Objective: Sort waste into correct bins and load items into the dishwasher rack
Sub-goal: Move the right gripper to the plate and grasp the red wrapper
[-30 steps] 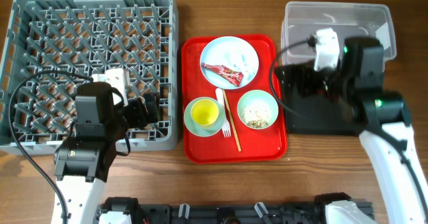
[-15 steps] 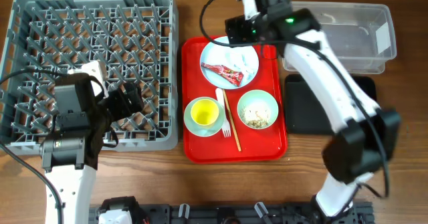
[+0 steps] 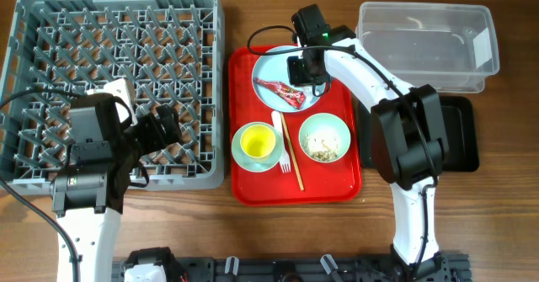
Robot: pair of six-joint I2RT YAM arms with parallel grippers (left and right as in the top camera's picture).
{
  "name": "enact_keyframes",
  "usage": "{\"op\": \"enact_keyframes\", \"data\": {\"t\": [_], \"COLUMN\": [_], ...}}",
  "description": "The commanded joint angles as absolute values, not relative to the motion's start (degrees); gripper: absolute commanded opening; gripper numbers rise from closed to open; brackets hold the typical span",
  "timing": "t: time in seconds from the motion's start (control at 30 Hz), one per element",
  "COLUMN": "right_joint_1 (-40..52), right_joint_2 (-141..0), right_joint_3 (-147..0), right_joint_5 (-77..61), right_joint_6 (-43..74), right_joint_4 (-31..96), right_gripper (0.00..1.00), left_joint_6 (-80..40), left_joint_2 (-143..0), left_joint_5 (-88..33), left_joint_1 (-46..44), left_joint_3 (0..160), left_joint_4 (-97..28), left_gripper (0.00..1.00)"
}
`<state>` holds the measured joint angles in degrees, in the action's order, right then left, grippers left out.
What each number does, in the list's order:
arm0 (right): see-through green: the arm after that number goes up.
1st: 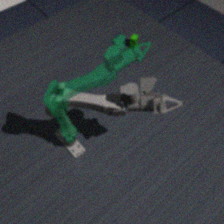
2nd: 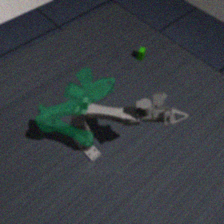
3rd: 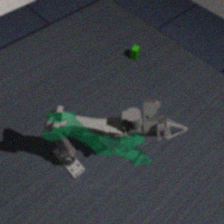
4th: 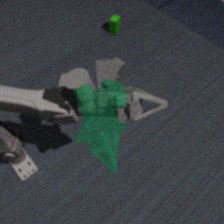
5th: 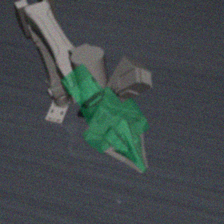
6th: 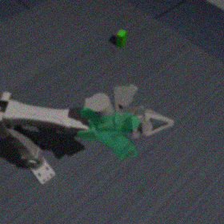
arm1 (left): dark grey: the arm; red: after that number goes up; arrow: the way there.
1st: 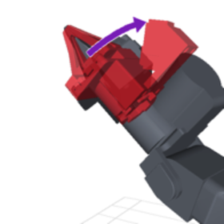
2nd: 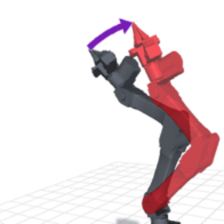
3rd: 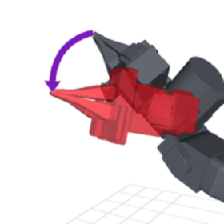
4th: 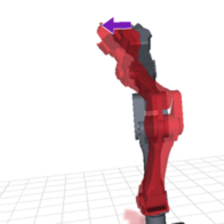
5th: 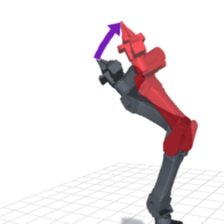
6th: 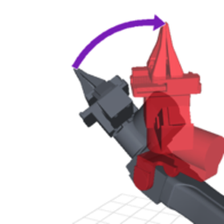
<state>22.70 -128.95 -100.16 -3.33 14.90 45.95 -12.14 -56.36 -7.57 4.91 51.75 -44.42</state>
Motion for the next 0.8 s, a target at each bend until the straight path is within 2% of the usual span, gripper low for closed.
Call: {"op": "enact_keyframes", "data": {"t": [0.0, 0.17, 0.33, 0.37, 0.4, 0.43, 0.47, 0.5, 0.53, 0.63, 0.7, 0.77], "right_joint_1": [22.8, 19.1, 6.0, 3.2, 1.4, -0.9, -2.0, -2.3, -2.3, -1.6, 2.1, 6.9], "right_joint_2": [-129.4, -118.3, -107.3, -107.5, -107.8, -108.0, -108.2, -108.2, -108.1, -106.2, -105.6, -106.0], "right_joint_3": [-100.9, -101.2, -101.2, -101.1, -100.9, -100.8, -100.8, -100.8, -100.8, -100.9, -100.9, -100.5], "right_joint_5": [-2.7, -1.2, 6.0, 6.0, 5.8, 3.7, 0.8, -0.1, -0.1, -12.0, -24.1, -23.8], "right_joint_6": [15.4, 16.2, 22.2, 24.3, 25.5, 25.6, 25.5, 25.5, 25.1, 16.6, 5.6, 1.1], "right_joint_4": [47.3, 47.1, 46.9, 47.3, 47.4, 47.3, 46.9, 46.5, 46.3, 45.9, 47.8, 51.3], "right_gripper": [0.04, 0.04, 0.08, 0.15, 0.16, 0.34, 0.61, 0.8, 0.87, 0.9, 0.89, 0.87], "left_joint_6": [-12.6, -12.6, -12.6, -12.6, -12.6, -12.6, -12.6, -12.6, -12.6, -12.6, -12.6, -12.6], "left_joint_2": [-56.3, -56.3, -56.3, -56.3, -56.3, -56.3, -56.3, -56.3, -56.3, -56.3, -56.3, -56.3], "left_joint_5": [-7.9, -7.9, -7.9, -7.9, -7.9, -7.9, -7.9, -7.9, -7.9, -7.9, -7.9, -7.9], "left_joint_1": [5.3, 5.3, 5.3, 5.3, 5.3, 5.3, 5.3, 5.3, 5.3, 5.3, 5.3, 5.3], "left_joint_3": [52.7, 52.7, 52.7, 52.7, 52.7, 52.7, 52.7, 52.7, 52.7, 52.7, 52.7, 52.7], "left_joint_4": [-44.5, -44.5, -44.5, -44.5, -44.5, -44.5, -44.5, -44.5, -44.5, -44.5, -44.5, -44.7], "left_gripper": [1.0, 1.0, 1.0, 1.0, 1.0, 1.0, 1.0, 1.0, 1.0, 1.0, 1.0, 1.0]}}
